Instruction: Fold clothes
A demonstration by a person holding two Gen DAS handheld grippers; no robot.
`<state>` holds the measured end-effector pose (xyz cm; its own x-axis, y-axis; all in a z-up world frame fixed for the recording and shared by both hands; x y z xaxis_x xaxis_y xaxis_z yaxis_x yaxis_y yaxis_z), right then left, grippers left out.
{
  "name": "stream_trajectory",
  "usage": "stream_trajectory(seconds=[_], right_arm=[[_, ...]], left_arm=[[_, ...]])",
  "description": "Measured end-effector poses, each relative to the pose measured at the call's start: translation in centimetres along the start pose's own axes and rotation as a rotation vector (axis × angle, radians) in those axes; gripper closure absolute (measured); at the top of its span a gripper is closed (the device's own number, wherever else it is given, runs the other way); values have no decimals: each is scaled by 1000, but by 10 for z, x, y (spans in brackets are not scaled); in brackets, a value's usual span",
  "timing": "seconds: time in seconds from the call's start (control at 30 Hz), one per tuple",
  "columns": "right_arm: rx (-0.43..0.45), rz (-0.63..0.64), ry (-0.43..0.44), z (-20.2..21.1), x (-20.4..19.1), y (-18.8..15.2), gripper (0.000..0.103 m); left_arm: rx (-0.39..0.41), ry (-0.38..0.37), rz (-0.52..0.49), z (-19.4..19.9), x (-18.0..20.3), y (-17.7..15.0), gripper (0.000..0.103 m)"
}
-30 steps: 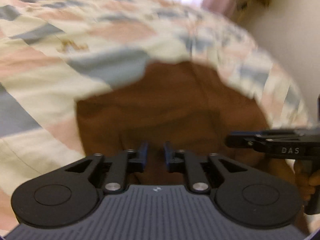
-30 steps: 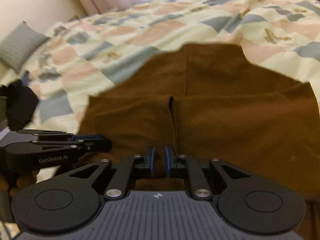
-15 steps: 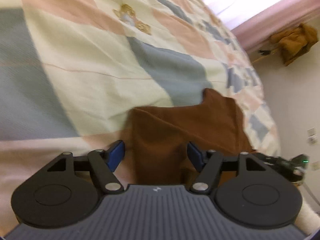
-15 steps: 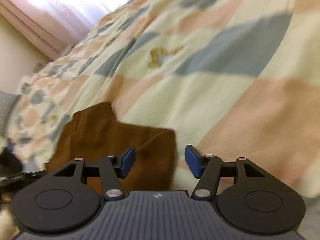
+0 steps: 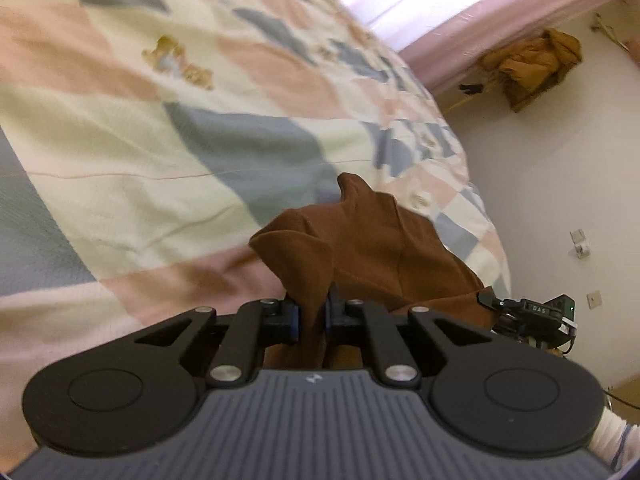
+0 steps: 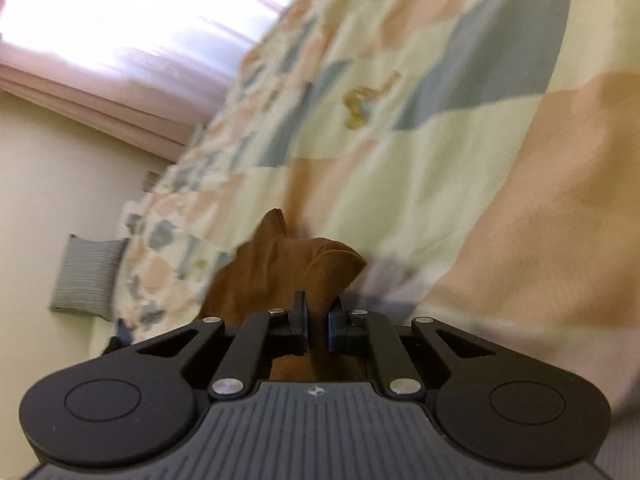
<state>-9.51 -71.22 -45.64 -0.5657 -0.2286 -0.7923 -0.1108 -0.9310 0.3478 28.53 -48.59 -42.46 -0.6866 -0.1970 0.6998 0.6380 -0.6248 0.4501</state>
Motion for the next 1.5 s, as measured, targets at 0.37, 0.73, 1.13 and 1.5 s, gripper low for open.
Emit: stream_trajectory(seconds=[0.37, 0.73, 1.13, 1.5], right_arm=[[-99, -44, 71, 147, -39, -120, 94], [-250, -87, 40, 216, 17, -252, 95], [-245, 303, -55, 223, -16, -245, 47], [-336, 644, -32, 168, -69, -259, 47]], left_arm=[[-109, 35, -69, 130, 55, -129, 95], [-82, 201, -71, 189, 50, -276, 95], [-79, 256, -361, 208, 76, -303, 72], [-176, 152, -661, 168, 104, -282, 98]])
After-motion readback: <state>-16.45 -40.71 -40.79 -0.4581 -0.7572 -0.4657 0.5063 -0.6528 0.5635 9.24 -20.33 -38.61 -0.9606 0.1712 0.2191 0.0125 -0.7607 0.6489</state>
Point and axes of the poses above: each gripper's, at about its wrist camera, not at the fingertips, and z roughly against the way its jaws point, x to its right, y to its top, the point moved 8 cm from there along -z, roughly the way its jaws point, and after that the axes turned 7 degrees about x, right-handed, at the moved point
